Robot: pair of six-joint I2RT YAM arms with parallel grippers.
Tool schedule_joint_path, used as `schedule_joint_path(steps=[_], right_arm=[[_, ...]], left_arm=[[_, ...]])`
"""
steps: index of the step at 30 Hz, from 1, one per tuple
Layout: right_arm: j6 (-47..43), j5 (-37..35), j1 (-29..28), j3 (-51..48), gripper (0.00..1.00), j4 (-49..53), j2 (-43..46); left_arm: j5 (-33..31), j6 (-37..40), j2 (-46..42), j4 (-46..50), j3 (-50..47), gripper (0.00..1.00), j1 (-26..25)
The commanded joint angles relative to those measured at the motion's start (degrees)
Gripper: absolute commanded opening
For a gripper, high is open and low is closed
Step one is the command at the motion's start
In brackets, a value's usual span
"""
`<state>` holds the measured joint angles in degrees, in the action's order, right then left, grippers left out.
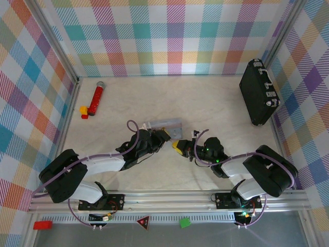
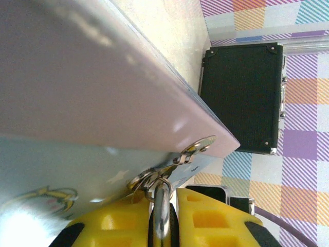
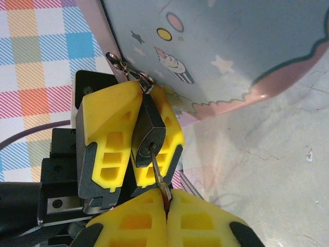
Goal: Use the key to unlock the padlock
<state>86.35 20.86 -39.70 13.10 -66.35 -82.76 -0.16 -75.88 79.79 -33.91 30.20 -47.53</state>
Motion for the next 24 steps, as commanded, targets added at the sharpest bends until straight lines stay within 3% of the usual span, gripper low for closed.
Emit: schedule_joint_path(steps=[1,10,24], right_arm=[[1.9,-3.9,0.3,0.9,0.0,-2.8,0.2],[2.2,-4.2,0.4,1.7,0.0,-5.2,-2.4],[-2.9,-3.9,0.8,4.5,0.0,0.0,0.2]], left_arm=[[7.7,-1.2,-0.1,-8.5,0.6,0.04,-4.2],[7.9,-0.9,1.2,-8.5,1.0,0.04,-6.3],[8.9,-1.3,6.5,-11.3,2.9,0.05,-9.8]])
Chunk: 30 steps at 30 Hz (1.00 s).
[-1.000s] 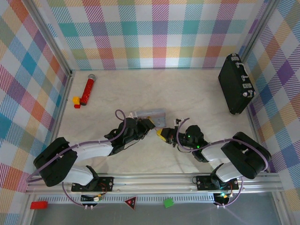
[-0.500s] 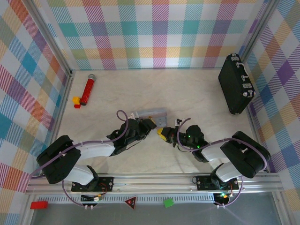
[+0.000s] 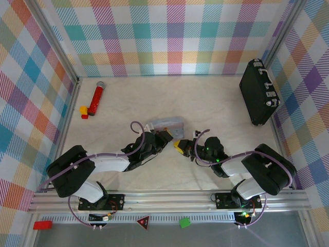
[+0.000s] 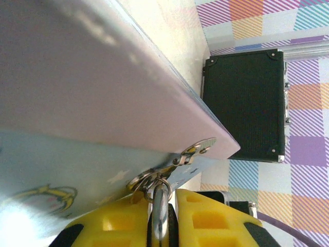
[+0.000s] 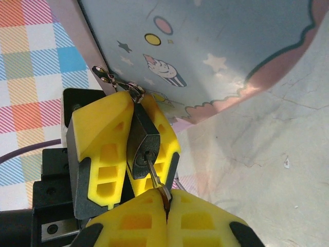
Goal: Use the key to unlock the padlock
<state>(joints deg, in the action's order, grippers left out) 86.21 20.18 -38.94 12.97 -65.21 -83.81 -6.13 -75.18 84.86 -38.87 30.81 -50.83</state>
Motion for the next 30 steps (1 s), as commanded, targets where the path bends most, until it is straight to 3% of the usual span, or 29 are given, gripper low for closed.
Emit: schedule_joint_path(steps=[1,10,20,30], right_arm=[[-3.2,-3.2,0.0,4.8,0.0,-1.1,1.6],[-10.3,-3.1,0.4,5.3,0.0,7.2,8.1],[-2.8,2.3,4.8,4.7,0.0,-6.2,0.0],[-4.7,3.5,7.9,5.6,0.0,-0.8,2.2]], left_arm=[[15.0,-2.2,2.1,-6.8,2.4,0.05,-6.7],[15.2,-2.7,3.2,-8.3,1.9,0.06,-6.8],[16.5,-1.3,2.8,-7.5,3.0,0.07,-7.1],[18.4,-0.9,4.1,-7.6,4.5,0.05,-8.0]])
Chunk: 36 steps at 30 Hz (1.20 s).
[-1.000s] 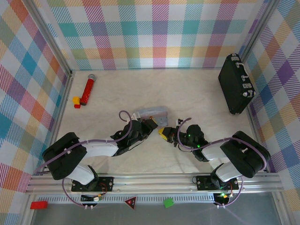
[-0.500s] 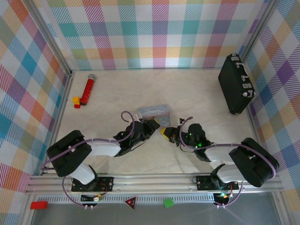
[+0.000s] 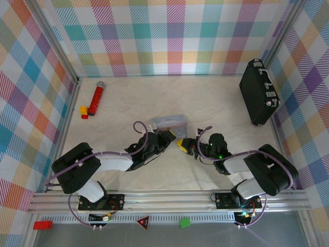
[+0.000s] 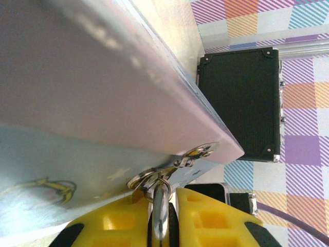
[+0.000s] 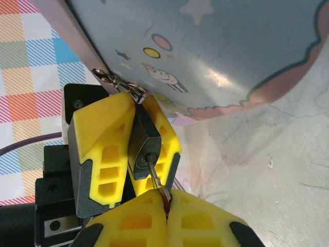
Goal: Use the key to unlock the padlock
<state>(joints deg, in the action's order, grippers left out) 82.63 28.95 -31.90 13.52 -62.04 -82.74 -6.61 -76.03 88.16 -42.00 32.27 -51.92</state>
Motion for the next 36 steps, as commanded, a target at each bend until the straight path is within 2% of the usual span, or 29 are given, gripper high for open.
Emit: schedule_joint_path(steps=[1,4,11,19,28,36], right_arm=[[-1.3,-4.8,0.7,5.4,0.0,-3.7,1.1],[-1.6,-4.5,0.7,6.1,0.0,-4.1,0.9],[-6.1,-3.7,-0.9,8.9,0.0,1.9,4.0],[-7.4,-4.4,-0.9,7.3,0.0,4.5,5.7],[-9.1,-5.1,-1.5,5.9,0.0,8.8,8.0],[-10.6,-6.1,-2.7,5.7,0.0,13.8,10.4]], left_arm=[[19.2,0.0,1.2,-4.5,3.5,0.05,-7.0],[20.0,0.3,2.4,-4.5,4.8,0.05,-7.5],[21.0,0.2,4.0,-3.5,6.0,0.06,-7.7],[18.2,0.8,1.1,0.7,4.4,0.15,-6.8],[15.9,2.9,-2.0,5.6,3.5,0.19,-4.7],[15.0,2.7,-2.6,5.0,2.4,0.24,-3.4]])
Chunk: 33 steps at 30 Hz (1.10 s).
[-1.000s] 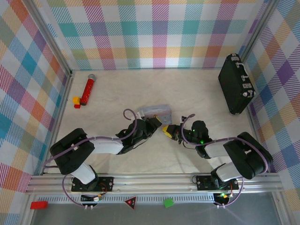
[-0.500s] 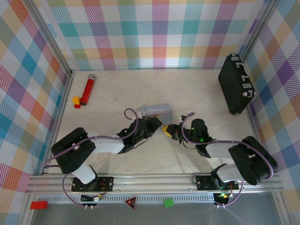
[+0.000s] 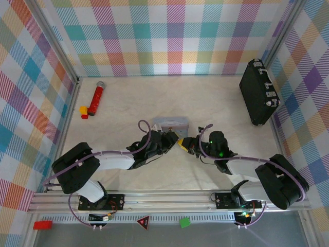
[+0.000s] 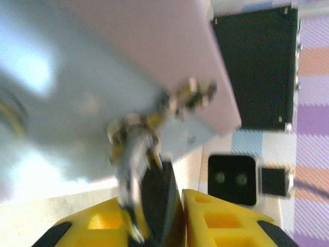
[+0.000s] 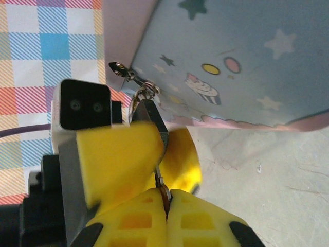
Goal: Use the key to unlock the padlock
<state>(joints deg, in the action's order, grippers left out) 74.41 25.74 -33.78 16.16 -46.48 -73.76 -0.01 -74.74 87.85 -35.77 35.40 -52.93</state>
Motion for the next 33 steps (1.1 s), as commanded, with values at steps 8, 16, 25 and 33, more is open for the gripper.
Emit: schedule_joint_path(steps=[8,16,25,33], right_arm=[[-3.7,-5.1,-2.6,2.3,0.0,1.3,2.9],[-4.3,-5.6,-3.3,2.8,0.0,2.8,3.3],[-3.5,-6.0,-5.1,3.2,0.0,0.5,0.9],[-3.1,-6.6,-6.7,3.2,0.0,0.0,0.1]], left_arm=[[7.7,2.6,-4.5,-0.5,-1.8,0.23,-0.2],[4.6,5.2,-9.7,6.7,-3.3,0.39,2.3],[3.4,3.5,-7.9,7.4,-3.0,0.45,3.4],[1.8,2.9,-7.6,7.8,-2.8,0.41,4.5]])
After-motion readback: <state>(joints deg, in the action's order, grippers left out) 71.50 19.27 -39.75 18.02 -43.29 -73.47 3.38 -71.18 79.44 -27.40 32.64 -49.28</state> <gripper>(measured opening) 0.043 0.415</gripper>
